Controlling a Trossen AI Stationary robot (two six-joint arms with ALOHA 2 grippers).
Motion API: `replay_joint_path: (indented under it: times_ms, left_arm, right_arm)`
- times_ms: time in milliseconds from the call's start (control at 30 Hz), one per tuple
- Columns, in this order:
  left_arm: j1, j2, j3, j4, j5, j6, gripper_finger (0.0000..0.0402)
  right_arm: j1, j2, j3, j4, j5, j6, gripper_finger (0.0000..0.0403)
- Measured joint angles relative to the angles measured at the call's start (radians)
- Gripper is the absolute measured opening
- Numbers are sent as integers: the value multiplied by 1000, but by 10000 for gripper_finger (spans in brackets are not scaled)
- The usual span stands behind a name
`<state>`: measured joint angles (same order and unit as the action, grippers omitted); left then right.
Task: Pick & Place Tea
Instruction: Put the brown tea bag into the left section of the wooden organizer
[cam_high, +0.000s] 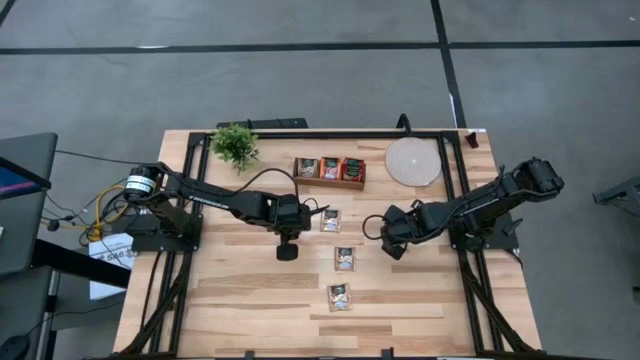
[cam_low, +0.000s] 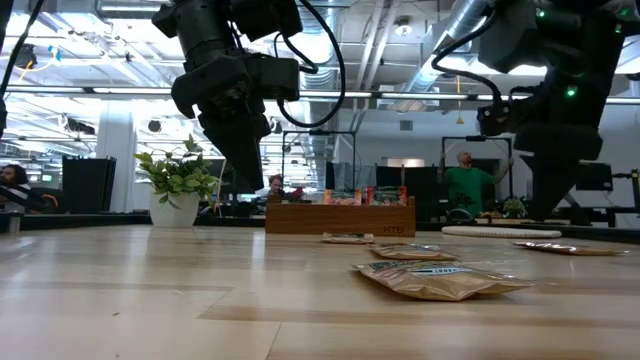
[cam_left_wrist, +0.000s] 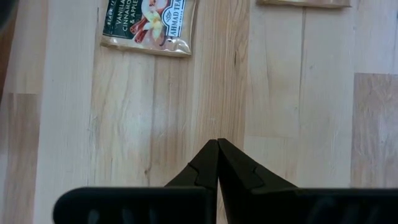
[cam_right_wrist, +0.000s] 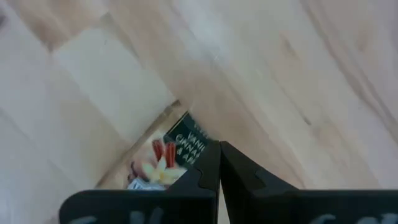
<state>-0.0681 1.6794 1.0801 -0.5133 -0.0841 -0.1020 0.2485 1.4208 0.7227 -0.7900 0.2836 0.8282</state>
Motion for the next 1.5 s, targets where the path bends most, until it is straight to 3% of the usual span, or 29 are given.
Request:
replay_joint_path:
  times_ms: [233,567,867,1100,1433,1500]
  left_arm:
    - [0,0,0,0,0,0,0]
    - [0,0,0,0,0,0,0]
    - [0,0,0,6,0,0,0]
    - [0,0,0,8,0,5,0]
    - [0,0,0,14,1,7,0]
    - [0,0,0,15,1,7,0]
  right_arm:
    - [-2,0,0,-21,-123,-67,58]
    - [-71,7,-8,-39,-131,-132,161]
    - [-160,108,-5,-38,-193,-237,198]
    - [-202,198,17,-44,-260,-283,166]
    - [-204,98,21,-21,-246,-279,19]
    - [-203,95,21,-27,-242,-278,6]
